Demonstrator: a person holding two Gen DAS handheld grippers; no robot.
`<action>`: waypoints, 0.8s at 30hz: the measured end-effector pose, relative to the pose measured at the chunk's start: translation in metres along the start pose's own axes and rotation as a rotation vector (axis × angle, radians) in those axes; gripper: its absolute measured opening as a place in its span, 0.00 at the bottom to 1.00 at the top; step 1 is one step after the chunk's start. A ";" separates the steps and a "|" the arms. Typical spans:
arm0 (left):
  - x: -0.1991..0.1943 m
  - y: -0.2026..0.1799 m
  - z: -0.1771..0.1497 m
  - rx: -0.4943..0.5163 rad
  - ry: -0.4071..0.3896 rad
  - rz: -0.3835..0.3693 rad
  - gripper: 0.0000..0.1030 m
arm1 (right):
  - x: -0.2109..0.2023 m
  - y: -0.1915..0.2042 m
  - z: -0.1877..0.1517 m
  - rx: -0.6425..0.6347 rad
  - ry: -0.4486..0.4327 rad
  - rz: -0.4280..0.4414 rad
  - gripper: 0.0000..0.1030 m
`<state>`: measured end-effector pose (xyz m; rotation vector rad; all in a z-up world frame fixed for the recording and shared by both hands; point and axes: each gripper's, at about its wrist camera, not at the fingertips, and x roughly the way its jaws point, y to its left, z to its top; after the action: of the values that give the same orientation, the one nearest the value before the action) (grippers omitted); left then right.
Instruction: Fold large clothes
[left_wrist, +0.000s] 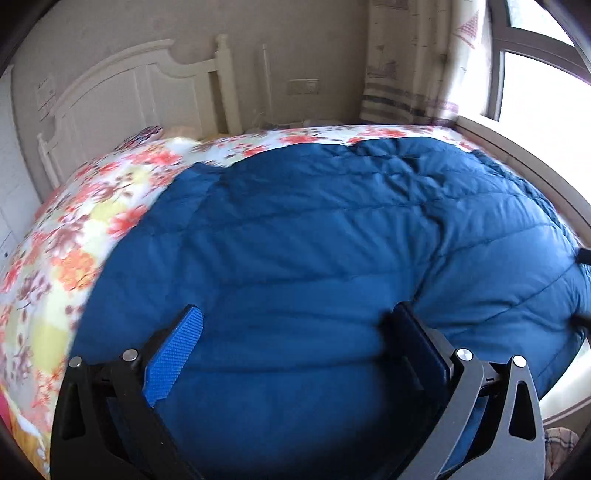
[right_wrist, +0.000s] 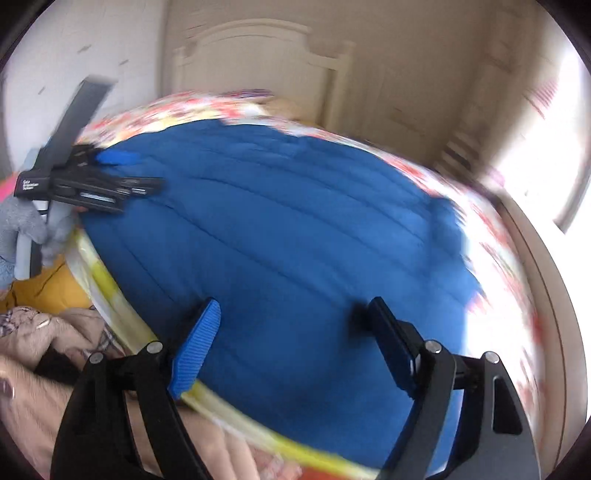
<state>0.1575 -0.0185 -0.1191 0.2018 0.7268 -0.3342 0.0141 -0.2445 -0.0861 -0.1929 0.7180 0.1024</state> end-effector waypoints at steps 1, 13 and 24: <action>0.000 0.005 -0.001 -0.016 0.002 -0.002 0.96 | -0.012 -0.024 -0.013 0.068 -0.004 -0.053 0.78; 0.004 -0.001 -0.007 -0.022 -0.006 0.052 0.96 | -0.073 -0.106 -0.154 0.873 -0.241 0.328 0.63; 0.004 0.000 -0.008 -0.017 -0.011 0.052 0.96 | -0.015 -0.084 -0.112 0.880 -0.127 0.403 0.69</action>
<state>0.1553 -0.0175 -0.1275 0.2025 0.7124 -0.2795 -0.0559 -0.3505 -0.1470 0.7957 0.6105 0.1711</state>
